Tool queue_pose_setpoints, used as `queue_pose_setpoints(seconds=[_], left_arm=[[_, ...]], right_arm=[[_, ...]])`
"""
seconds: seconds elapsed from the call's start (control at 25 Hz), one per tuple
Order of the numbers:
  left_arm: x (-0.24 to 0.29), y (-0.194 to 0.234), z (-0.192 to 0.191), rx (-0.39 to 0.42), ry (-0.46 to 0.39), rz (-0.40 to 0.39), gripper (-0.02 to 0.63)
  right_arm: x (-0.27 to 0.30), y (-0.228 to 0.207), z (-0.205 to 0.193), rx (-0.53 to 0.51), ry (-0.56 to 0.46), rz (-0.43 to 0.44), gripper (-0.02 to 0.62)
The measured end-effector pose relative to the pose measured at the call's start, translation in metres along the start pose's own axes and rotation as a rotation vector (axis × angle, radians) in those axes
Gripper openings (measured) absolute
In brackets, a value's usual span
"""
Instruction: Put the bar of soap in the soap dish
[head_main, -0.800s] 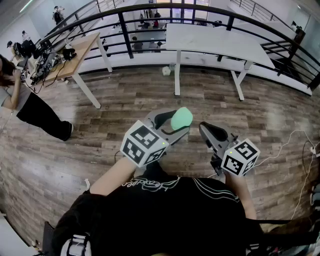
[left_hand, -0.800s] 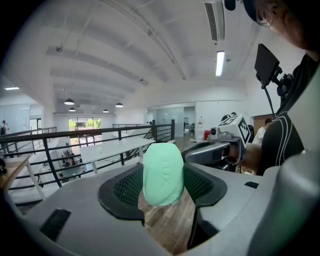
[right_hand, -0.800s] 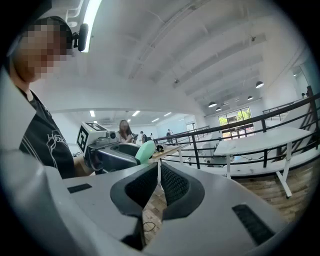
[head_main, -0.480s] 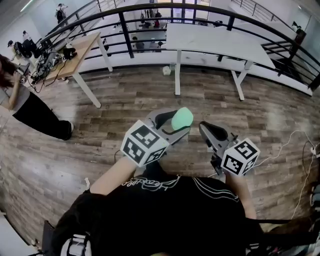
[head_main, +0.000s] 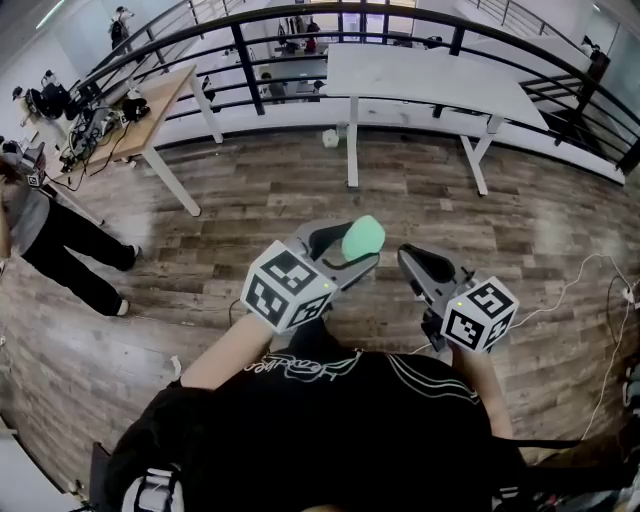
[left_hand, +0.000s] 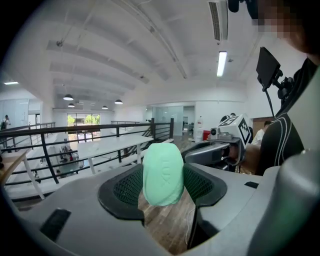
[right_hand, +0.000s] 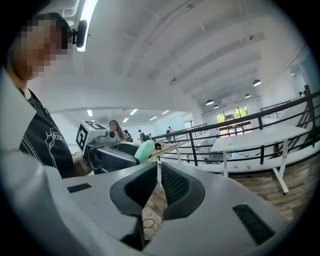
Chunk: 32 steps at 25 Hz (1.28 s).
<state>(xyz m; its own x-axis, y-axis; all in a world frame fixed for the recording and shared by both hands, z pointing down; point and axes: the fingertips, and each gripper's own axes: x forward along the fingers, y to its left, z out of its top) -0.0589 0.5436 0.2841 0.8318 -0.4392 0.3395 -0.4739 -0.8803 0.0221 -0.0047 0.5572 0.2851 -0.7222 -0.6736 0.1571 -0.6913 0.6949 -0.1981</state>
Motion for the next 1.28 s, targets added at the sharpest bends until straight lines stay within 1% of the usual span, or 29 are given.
queue_pose_setpoints(seconds=[0.2, 0.44, 0.64, 0.76, 0.88, 1.0, 1.28], left_arm=[[0.004, 0.006, -0.004, -0.011, 0.007, 0.003, 0.261], [0.020, 0.021, 0.001, -0.017, -0.004, 0.007, 0.261], [0.029, 0.046, -0.003, -0.028, -0.016, 0.013, 0.261], [0.040, 0.067, -0.003, -0.037, -0.013, 0.011, 0.261], [0.056, 0.096, -0.001, -0.039, -0.009, 0.007, 0.261], [0.075, 0.135, 0.001, -0.048, -0.002, 0.001, 0.261], [0.133, 0.256, 0.006, -0.088, 0.043, -0.016, 0.261]], right_arm=[[0.003, -0.007, -0.004, 0.012, 0.000, -0.004, 0.028], [0.013, -0.029, -0.001, 0.012, -0.004, -0.007, 0.028], [0.037, -0.045, -0.003, 0.008, -0.005, 0.005, 0.029], [0.054, -0.063, 0.000, 0.011, -0.005, 0.003, 0.029], [0.074, -0.088, 0.006, 0.016, -0.011, -0.007, 0.029], [0.103, -0.121, 0.013, 0.032, -0.010, -0.024, 0.029], [0.194, -0.214, 0.033, 0.089, 0.007, -0.052, 0.029]])
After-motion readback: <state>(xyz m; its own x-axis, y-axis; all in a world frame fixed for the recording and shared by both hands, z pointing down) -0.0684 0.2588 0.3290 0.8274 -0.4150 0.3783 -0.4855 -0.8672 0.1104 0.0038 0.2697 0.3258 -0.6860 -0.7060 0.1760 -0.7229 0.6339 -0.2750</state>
